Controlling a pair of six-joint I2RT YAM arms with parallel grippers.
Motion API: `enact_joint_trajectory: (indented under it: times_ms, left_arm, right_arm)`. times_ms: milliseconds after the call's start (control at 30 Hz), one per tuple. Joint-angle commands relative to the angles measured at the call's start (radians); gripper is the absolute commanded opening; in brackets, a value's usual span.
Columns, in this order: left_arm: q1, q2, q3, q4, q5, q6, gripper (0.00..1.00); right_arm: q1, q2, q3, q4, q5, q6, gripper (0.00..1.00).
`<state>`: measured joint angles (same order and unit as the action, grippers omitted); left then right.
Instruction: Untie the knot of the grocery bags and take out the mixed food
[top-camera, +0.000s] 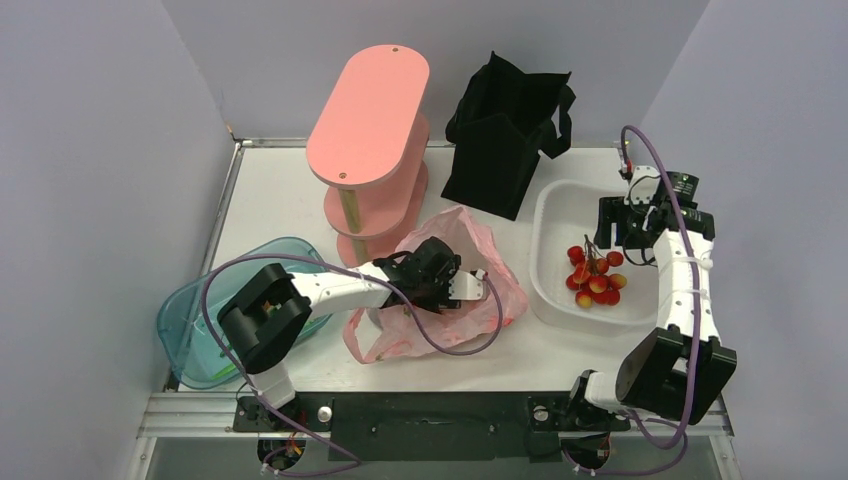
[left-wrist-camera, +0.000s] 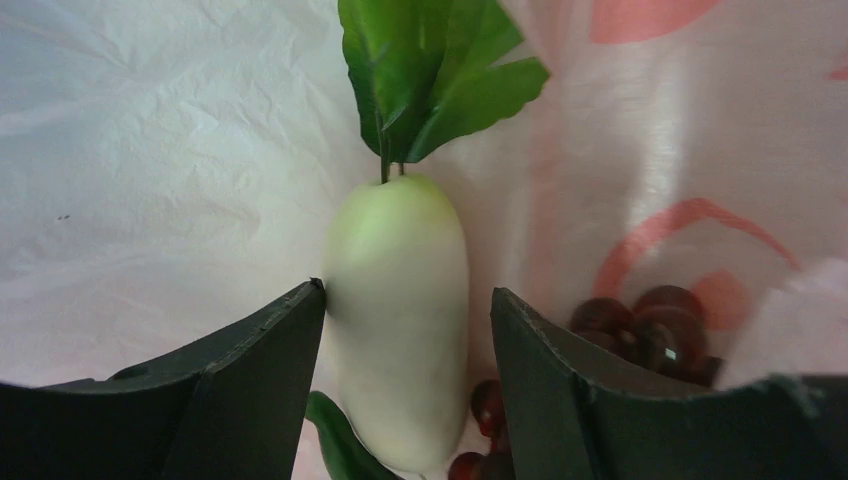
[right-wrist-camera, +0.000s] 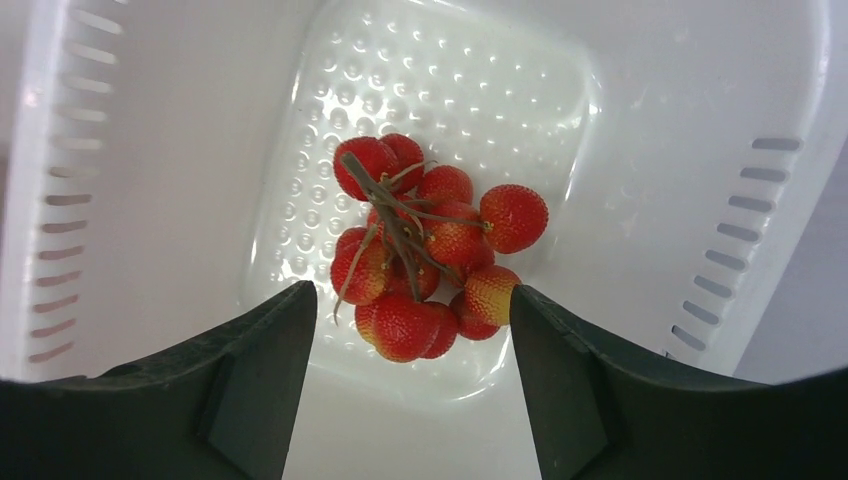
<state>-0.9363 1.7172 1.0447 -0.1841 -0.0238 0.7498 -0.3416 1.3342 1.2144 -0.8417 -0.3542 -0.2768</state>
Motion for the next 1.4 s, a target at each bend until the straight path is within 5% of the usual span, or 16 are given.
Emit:
enact_joint_trajectory:
  times_ms: [0,267,500,1000,1267,1367]
  left_arm:
    - [0.025,0.059,0.061,-0.008,0.055,0.015,0.59]
    - [0.05,0.147,0.137,-0.137,0.097,-0.036,0.44]
    - [0.058,-0.039,0.086,-0.101,0.238,-0.098,0.01]
    - [0.137,-0.459,-0.079,0.073,0.607,-0.163,0.0]
    - [0.155,-0.495,0.065,-0.367,0.812,0.068,0.0]
    - [0.159,-0.509,0.114,-0.645,0.842,0.268,0.0]
  right_arm:
    - [0.003,-0.048,0.08,-0.028,-0.083,0.032,0.67]
    - [0.053,-0.078,0.157,-0.088,-0.24,0.06,0.67]
    - [0.159,-0.095,0.227,-0.117,-0.319,0.122,0.67]
    - [0.275,-0.109,0.359,-0.043,-0.41,0.29,0.65]
    - [0.304,-0.125,0.364,0.005,-0.417,0.337,0.65]
    - [0.305,-0.129,0.356,0.004,-0.408,0.333,0.65]
